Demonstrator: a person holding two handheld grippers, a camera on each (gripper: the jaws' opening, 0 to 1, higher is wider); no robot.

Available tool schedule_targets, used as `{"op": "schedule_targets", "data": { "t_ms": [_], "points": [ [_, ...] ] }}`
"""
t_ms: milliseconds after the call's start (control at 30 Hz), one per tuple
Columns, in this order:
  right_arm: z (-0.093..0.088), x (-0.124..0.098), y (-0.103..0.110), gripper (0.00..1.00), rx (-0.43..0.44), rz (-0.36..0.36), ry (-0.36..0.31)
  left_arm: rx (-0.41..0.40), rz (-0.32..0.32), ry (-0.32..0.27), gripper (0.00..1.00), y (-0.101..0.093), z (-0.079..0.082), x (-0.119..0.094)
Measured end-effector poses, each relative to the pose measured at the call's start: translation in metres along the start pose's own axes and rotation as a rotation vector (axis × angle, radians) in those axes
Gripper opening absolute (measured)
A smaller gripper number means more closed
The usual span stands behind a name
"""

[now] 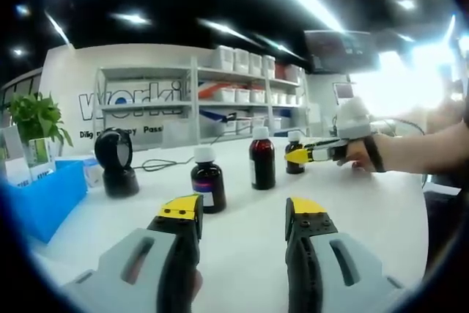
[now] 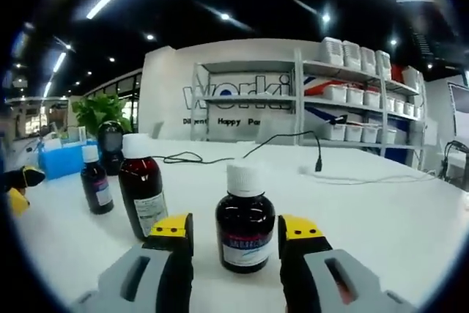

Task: Rotate the medicine bottle to make it face forward pick up the medicine bottle inspect the drug traceability code place the medicine on the table

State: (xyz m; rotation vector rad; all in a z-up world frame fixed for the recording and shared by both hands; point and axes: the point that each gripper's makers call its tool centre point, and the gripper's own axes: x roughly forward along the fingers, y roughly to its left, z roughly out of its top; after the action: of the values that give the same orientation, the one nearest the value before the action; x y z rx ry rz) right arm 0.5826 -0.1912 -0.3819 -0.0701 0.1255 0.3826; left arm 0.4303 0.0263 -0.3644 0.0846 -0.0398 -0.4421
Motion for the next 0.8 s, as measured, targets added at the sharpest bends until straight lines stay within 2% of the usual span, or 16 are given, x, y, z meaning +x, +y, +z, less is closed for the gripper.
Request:
{"op": "schedule_targets", "data": {
  "t_ms": [133,233,333,367,433,467,567,633,667,800],
  "points": [
    [0.002,-0.004,-0.001,0.41,-0.01,0.078,-0.002,0.002,0.001,0.001,0.36,0.0,0.0,0.0],
    [0.003,-0.007,-0.004,0.42,-0.078,0.141,0.003,0.002,0.0,0.002,0.36,0.0,0.0,0.0],
    [0.011,-0.009,-0.012,0.39,-0.034,0.183,-0.032,0.004,-0.002,0.002,0.36,-0.001,0.0,0.0],
    [0.011,-0.009,-0.016,0.38,-0.018,0.185,-0.031,0.004,-0.001,0.001,0.36,-0.001,0.0,0.0],
    [0.011,-0.013,-0.008,0.37,-0.002,0.229,-0.032,0.002,-0.001,0.0,0.36,-0.001,0.0,0.0],
    [0.01,-0.01,-0.014,0.38,-0.009,0.234,-0.026,0.001,-0.001,-0.001,0.36,-0.001,0.001,0.0],
    [0.01,-0.011,-0.01,0.39,-0.047,0.316,-0.026,0.003,-0.003,0.001,0.36,-0.002,0.0,0.0],
    [0.014,-0.013,-0.009,0.41,-0.018,0.368,-0.023,0.004,-0.003,0.003,0.36,-0.002,0.0,0.0],
    [0.016,-0.01,-0.017,0.41,-0.025,0.363,-0.027,0.004,-0.003,0.003,0.36,-0.002,0.0,0.0],
    [0.015,-0.009,-0.016,0.39,-0.049,0.389,-0.003,0.001,-0.003,0.003,0.36,-0.001,0.0,0.0]
  ]
}}
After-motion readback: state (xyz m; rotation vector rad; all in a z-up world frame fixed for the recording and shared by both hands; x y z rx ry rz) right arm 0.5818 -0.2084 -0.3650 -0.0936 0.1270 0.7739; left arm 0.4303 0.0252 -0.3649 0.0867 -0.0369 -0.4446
